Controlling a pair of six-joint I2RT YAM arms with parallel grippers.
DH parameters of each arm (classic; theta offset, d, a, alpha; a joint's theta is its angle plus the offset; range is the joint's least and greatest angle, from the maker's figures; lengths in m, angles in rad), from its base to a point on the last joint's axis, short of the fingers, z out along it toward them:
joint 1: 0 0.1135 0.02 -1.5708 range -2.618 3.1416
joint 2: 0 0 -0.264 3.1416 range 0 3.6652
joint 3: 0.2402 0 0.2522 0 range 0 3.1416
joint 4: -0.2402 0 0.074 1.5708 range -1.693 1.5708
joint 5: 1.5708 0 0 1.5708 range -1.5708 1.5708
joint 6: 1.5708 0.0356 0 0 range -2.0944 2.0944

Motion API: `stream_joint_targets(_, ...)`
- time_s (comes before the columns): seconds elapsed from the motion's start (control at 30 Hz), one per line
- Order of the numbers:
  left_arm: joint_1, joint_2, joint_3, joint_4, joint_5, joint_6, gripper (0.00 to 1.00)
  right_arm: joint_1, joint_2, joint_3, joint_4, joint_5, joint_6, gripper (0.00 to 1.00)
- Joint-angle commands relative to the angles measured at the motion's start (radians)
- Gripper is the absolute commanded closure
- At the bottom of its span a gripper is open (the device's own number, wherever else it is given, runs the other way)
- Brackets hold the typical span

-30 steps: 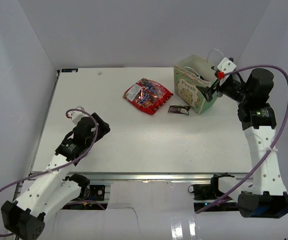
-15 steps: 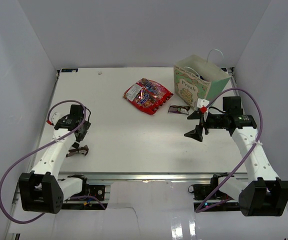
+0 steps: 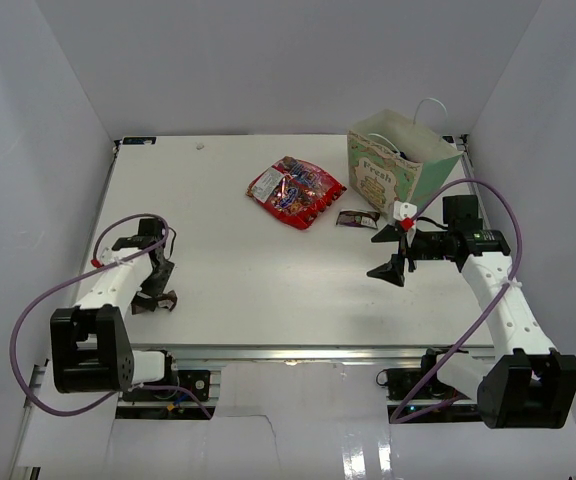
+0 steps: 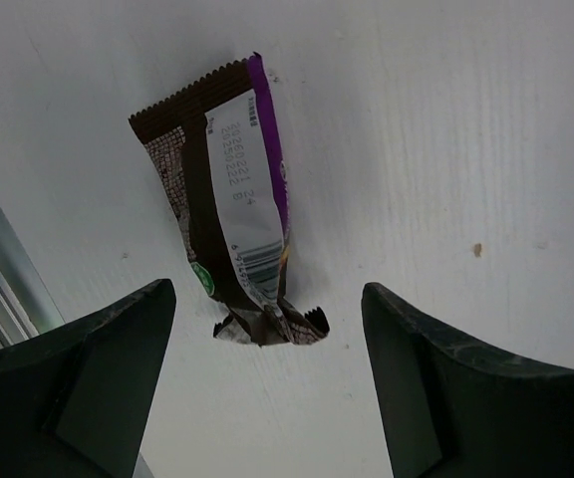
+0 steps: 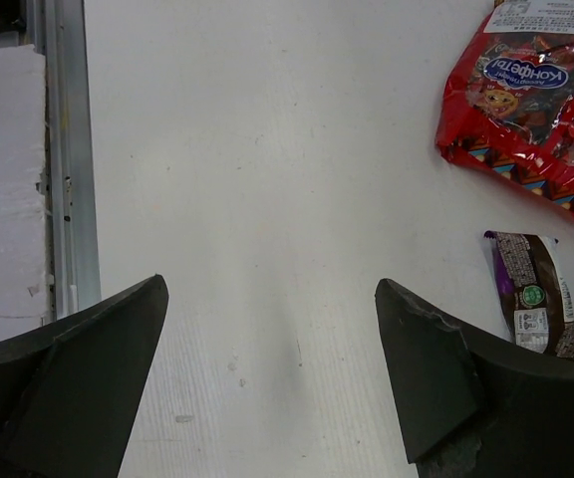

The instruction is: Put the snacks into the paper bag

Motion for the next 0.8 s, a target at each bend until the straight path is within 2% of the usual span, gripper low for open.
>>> stream_joint_targets(0.0,0.046,0.021,-0.040,0.072,0.049,-0.012,0.16,0.000,0.015,-0.007,-0.006,-0.029,-0.021,0.10)
stream_joint_targets(0.1,0.079,0.039,-0.071,0.128,0.074,0.011,0.26,-0.001,0.020,-0.005,-0.005,-0.029,-0.019,0.10)
stream_joint_targets(0.13,0.089,0.045,-0.076,0.135,0.087,0.023,0.37,-0.001,0.020,-0.002,-0.006,-0.029,-0.015,0.10)
stream_joint_targets(0.23,0.101,0.074,-0.074,0.145,0.097,0.026,0.54,-0.006,0.014,-0.002,-0.006,-0.023,-0.007,0.10)
stream_joint_targets(0.27,0.101,0.070,-0.070,0.145,0.103,0.029,0.63,-0.007,0.011,-0.001,-0.005,-0.021,-0.006,0.10)
stream_joint_targets(0.47,0.100,-0.054,-0.048,0.182,0.183,0.135,0.75,-0.013,-0.011,0.009,-0.005,0.009,0.014,0.10)
stream_joint_targets(0.53,0.092,-0.126,-0.033,0.237,0.303,0.233,0.79,-0.016,-0.017,0.012,-0.003,0.029,0.023,0.10)
stream_joint_targets(0.63,0.023,-0.192,0.013,0.316,0.461,0.311,0.84,-0.030,-0.031,0.016,0.000,0.051,0.042,0.10)
stream_joint_targets(0.77,-0.225,-0.197,0.093,0.520,0.626,0.370,0.95,-0.095,-0.055,0.006,0.002,0.092,0.059,0.10)
